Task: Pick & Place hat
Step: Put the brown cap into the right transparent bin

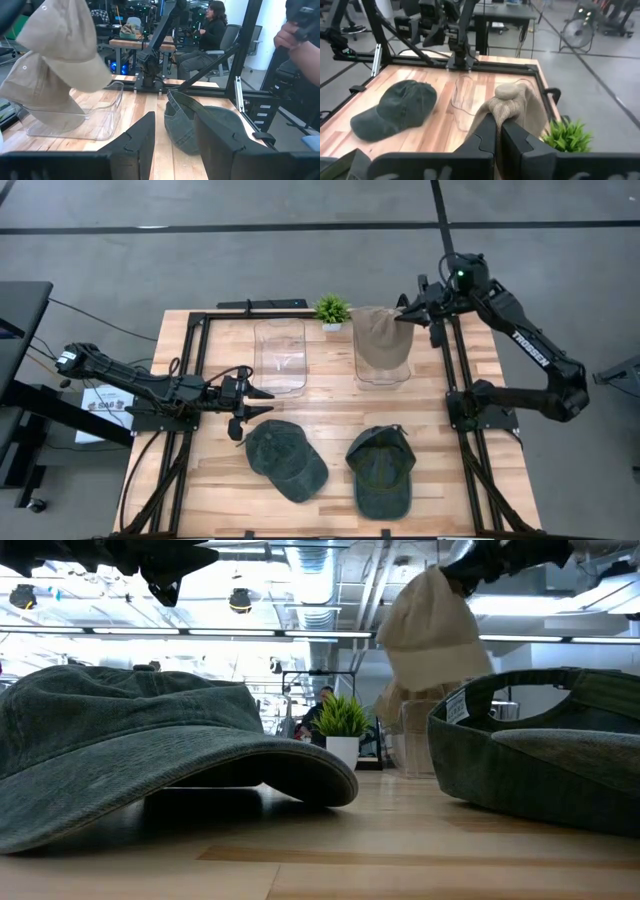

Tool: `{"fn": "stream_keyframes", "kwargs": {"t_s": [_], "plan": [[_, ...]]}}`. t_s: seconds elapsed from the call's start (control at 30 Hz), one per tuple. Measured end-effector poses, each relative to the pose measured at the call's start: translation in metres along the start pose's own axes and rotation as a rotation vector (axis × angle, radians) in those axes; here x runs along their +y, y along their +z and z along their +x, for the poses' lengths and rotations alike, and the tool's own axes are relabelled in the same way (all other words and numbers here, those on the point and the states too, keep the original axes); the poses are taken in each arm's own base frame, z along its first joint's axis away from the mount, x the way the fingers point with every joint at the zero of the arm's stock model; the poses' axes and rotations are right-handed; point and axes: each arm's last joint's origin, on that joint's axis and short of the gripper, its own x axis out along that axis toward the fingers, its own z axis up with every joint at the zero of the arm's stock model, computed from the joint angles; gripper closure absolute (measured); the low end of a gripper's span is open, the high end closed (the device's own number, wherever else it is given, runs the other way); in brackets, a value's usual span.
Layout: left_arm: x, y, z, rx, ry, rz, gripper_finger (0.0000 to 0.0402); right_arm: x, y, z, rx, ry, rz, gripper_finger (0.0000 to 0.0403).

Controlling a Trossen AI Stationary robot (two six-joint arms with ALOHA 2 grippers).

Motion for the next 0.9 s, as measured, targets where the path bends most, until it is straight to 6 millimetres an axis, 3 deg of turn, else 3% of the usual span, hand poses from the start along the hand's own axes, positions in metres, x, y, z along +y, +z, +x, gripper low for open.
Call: {"fn": "stream_keyframes", "kwargs": {"t_s": [0.9], "plan": [[0.000, -0.001, 0.000, 0.006, 0.001, 0.028, 0.0268, -0.031, -0.044, 0.032, 0.209, 0.027, 0.113, 0.0403]]}}
